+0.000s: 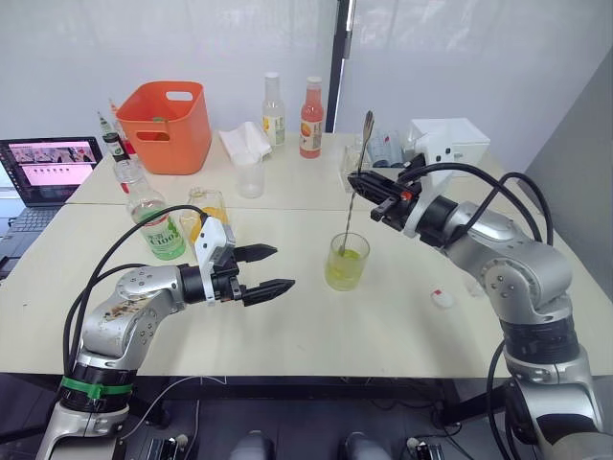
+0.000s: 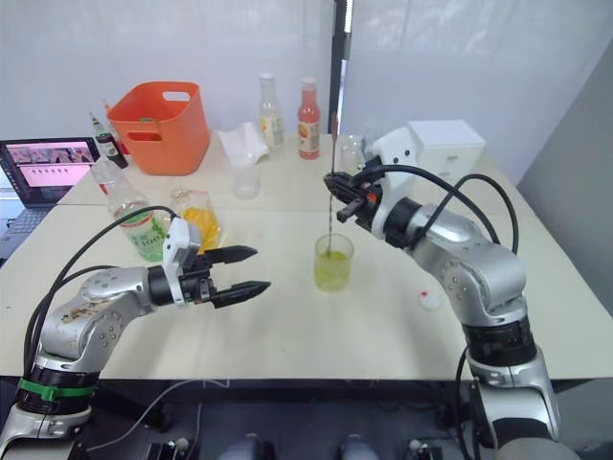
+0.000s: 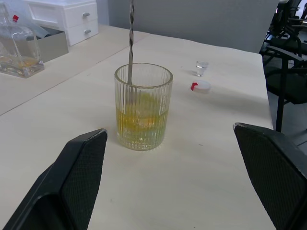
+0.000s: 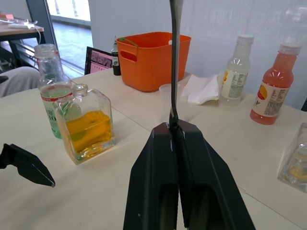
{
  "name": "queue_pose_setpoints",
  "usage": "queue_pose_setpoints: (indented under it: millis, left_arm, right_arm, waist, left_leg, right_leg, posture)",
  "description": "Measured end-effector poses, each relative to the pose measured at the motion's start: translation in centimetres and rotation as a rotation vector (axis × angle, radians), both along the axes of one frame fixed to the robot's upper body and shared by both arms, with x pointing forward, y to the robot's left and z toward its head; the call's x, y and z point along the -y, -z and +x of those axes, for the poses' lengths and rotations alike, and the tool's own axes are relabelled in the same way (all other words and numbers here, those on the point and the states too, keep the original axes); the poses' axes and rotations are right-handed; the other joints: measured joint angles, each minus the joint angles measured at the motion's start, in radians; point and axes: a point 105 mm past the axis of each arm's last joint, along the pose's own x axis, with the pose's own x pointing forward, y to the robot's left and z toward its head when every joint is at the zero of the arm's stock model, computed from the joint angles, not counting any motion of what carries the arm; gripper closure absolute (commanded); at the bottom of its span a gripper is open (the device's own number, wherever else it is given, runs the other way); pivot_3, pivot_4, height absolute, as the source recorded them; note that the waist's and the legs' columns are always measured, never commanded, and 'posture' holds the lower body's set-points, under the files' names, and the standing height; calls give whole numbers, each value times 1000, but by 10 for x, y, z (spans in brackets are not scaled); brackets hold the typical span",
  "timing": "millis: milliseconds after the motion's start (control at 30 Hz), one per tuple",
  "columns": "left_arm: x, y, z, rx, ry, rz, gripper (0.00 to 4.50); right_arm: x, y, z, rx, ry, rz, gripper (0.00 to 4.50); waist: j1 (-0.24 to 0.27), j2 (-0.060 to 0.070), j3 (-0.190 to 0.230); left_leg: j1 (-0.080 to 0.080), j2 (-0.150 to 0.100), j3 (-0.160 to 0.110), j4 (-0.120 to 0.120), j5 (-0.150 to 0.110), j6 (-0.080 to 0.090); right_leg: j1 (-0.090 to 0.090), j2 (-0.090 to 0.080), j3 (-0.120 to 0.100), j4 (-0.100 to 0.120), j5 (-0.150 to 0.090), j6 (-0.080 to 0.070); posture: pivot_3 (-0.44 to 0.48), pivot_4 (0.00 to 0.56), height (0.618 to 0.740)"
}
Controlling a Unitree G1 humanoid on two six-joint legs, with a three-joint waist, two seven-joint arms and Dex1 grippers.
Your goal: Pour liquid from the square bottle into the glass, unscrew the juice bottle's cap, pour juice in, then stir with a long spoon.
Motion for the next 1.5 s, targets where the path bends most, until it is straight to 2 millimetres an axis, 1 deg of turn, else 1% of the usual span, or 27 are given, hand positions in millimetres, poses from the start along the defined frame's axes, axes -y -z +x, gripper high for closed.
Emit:
queue_pose_setpoints:
  millis: [167, 267, 367, 467, 567, 733, 933, 1100, 1233, 1333, 1400, 1500]
  left_arm:
    - [0, 1, -1, -1, 4, -1, 55]
    - [-1, 5, -2, -13, 3, -1, 55]
    - [-1, 6, -3, -14, 5, -1, 55]
    - [-1, 5, -3, -13, 7, 0, 55]
    - [-1, 5, -3, -13, 7, 1, 55]
    - [-1, 5, -4, -10, 7, 2, 55]
    - [0, 4, -5, -3, 11, 4, 55]
    - [0, 4, -5, -3, 11, 4, 55]
    - [0, 3, -5, -4, 12, 2, 55]
    - [0, 3, -5, -5, 13, 1, 55]
    - [0, 3, -5, -5, 14, 1, 55]
    - [0, 3, -5, -5, 14, 1, 55]
  right_arm:
    - [4, 6, -2, -7, -5, -32, 4500]
    - [6, 6, -8, -17, -18, -50, 4500]
    - [0, 7, -15, -28, -58, -55, 4500]
    - [-7, 12, -18, -57, -83, -27, 4500]
    - [-10, 12, -16, -68, -82, 23, 4500]
    - [-11, 7, -1, -71, -53, 98, 4500]
    - [-2, 13, 13, -70, -9, 108, 4500]
    - [5, 10, 13, -55, 1, 93, 4500]
    - [12, 2, 7, -3, 16, 25, 4500]
    - [9, -6, -6, 39, -12, -38, 4500]
    - [5, -4, -15, 34, -38, -67, 4500]
    - [-1, 1, -21, 5, -75, -77, 4500]
  waist:
    - [-1, 0, 0]
    - [-1, 0, 0]
    - [-1, 0, 0]
    - [-1, 0, 0]
    - [-3, 0, 0]
    - [-7, 0, 0]
    - [-4, 0, 0]
    - [-2, 0, 0]
    - [-1, 0, 0]
    - [-2, 0, 0]
    - [-2, 0, 0]
    - [-2, 0, 0]
  left_leg:
    - [0, 0, 0, 0, 0, 0]
    - [0, 1, 0, 0, 0, 0]
    - [0, 1, 0, 0, 0, 0]
    - [0, 1, 0, 0, 0, 0]
    - [0, 1, 0, 0, 0, 0]
    - [1, 1, 0, 0, 0, 0]
    - [0, 1, 0, 0, 0, 0]
    - [0, 0, 0, 0, 0, 0]
    - [0, 0, 0, 0, 0, 0]
    - [0, 1, 0, 0, 0, 0]
    - [1, 1, 0, 0, 0, 0]
    - [1, 1, 0, 0, 0, 0]
  right_leg:
    - [0, 0, 0, 0, 0, 0]
    - [0, 0, 0, 0, 0, 0]
    - [0, 1, 0, 0, 0, 0]
    - [0, 0, 0, 0, 0, 0]
    - [0, 1, 0, 0, 0, 0]
    - [0, 2, 0, 0, 0, 0]
    - [0, 1, 0, 0, 0, 0]
    - [0, 0, 0, 0, 0, 0]
    - [0, 0, 0, 0, 0, 0]
    - [0, 1, 0, 0, 0, 0]
    - [0, 1, 0, 0, 0, 0]
    - [0, 1, 0, 0, 0, 0]
  posture:
    - [0, 150, 715]
    - [0, 150, 715]
    - [0, 150, 715]
    - [0, 150, 715]
    - [0, 150, 715]
    - [0, 150, 715]
    - [0, 150, 715]
    - [0, 150, 715]
    - [0, 150, 715]
    - [0, 150, 715]
    - [0, 150, 715]
    - [0, 150, 715]
